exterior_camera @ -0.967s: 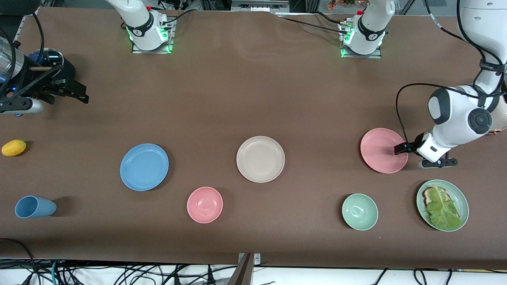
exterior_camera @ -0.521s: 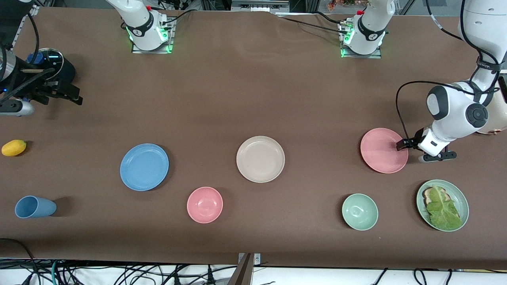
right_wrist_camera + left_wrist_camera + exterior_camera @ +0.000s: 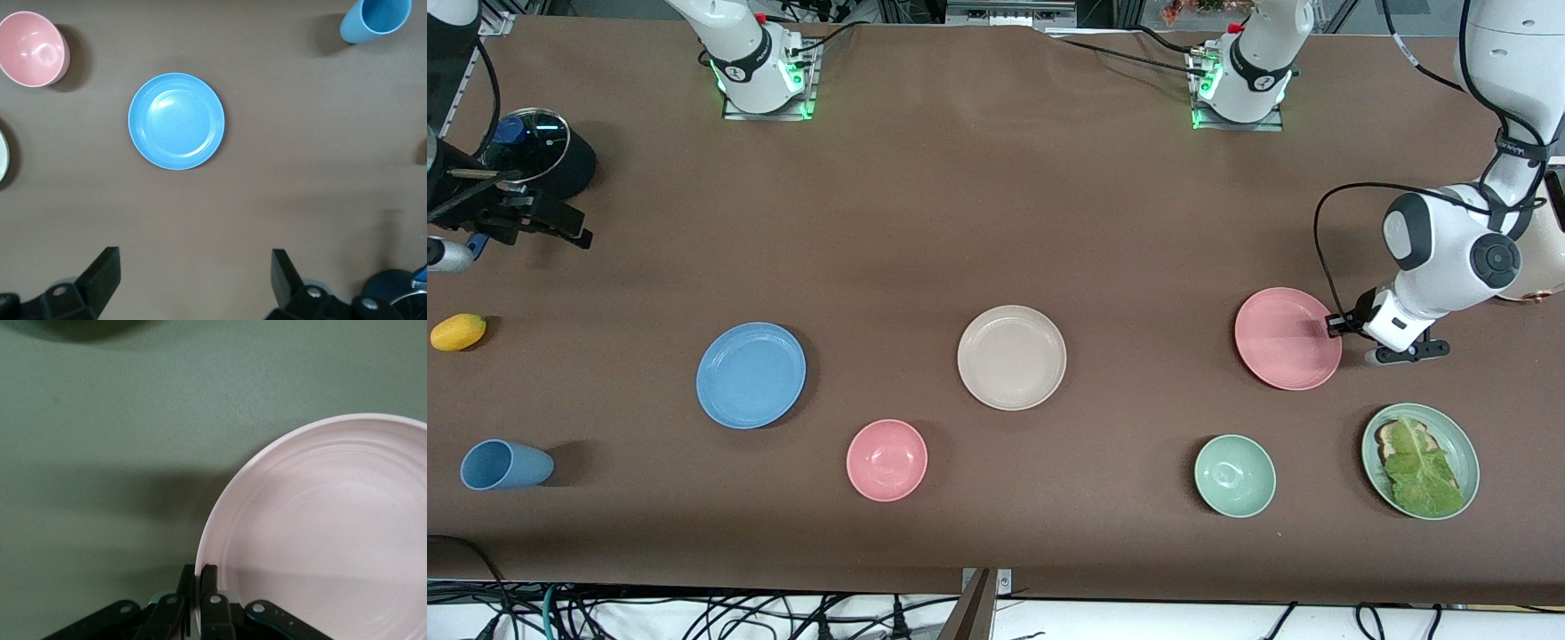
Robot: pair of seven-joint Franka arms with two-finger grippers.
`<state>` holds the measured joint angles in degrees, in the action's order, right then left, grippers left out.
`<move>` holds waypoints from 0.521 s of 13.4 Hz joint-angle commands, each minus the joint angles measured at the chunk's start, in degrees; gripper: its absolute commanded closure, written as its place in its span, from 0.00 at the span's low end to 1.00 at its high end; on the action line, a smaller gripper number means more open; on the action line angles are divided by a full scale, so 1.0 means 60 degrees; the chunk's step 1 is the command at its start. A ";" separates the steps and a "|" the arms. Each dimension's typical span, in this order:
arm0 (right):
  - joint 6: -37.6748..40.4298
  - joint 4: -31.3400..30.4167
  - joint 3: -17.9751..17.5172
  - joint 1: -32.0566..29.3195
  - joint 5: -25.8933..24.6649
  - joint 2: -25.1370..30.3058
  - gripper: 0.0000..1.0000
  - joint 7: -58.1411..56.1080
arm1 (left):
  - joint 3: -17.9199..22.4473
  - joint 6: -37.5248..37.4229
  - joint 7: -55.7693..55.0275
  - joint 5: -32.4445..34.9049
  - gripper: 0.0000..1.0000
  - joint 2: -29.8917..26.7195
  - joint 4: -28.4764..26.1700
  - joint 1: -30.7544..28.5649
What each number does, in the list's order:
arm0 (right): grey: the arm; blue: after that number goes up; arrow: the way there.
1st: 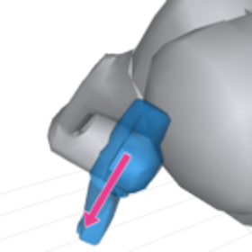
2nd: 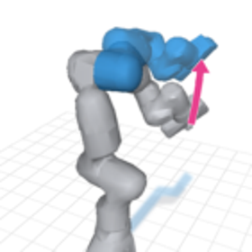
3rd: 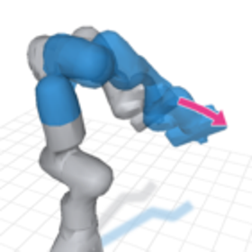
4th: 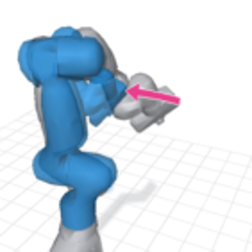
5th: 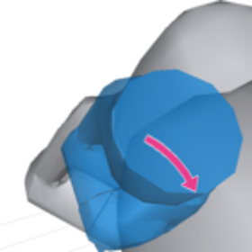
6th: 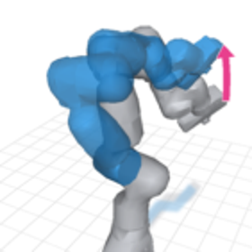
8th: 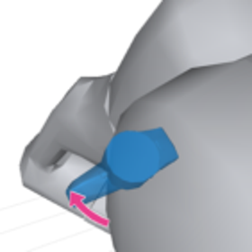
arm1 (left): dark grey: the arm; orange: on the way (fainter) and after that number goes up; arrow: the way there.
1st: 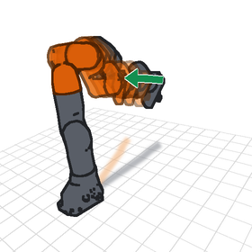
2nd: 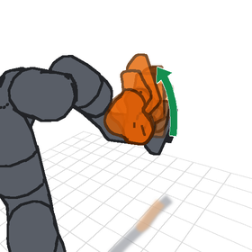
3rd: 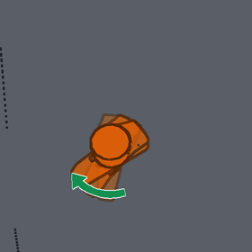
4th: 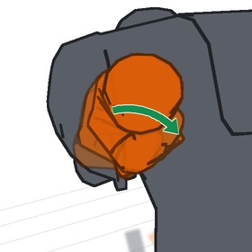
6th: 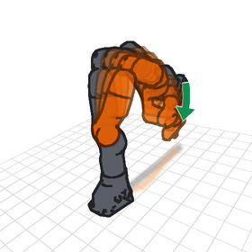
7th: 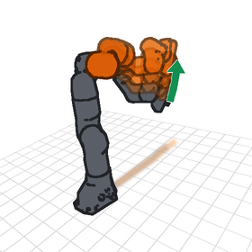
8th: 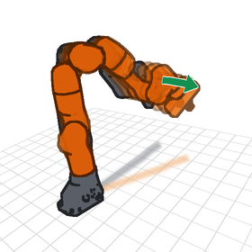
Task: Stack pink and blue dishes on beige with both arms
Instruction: 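Drag the pink plate onto the beige plate while the right gripper reaches out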
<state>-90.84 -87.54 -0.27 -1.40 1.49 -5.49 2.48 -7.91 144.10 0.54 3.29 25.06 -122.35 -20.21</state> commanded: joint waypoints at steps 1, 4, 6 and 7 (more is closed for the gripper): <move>-0.0050 0.0321 -0.0072 -0.0133 -0.0029 -0.0576 0.00 -0.0032 | -0.0378 -0.1466 -0.0791 0.0126 1.00 -0.0060 0.0847 0.0057; -0.0575 0.0265 -0.0087 -0.0133 0.0043 -0.0944 0.00 -0.0484 | -0.0950 -0.3240 -0.1217 0.0112 1.00 -0.0600 0.1713 0.0057; -0.0914 0.0249 -0.0087 -0.0089 -0.0058 -0.1324 0.00 -0.0602 | -0.1388 -0.4761 -0.1699 -0.0005 1.00 -0.1010 0.2327 0.0057; -0.1103 0.0220 -0.0087 -0.0045 -0.0087 -0.1543 0.00 -0.0603 | -0.1768 -0.5320 -0.2123 -0.0006 1.00 -0.1056 0.2606 0.0057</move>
<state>-96.46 -87.46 -0.35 -1.65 1.49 -12.67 -0.06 -15.75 118.31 -8.51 3.28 20.73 -109.20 -19.94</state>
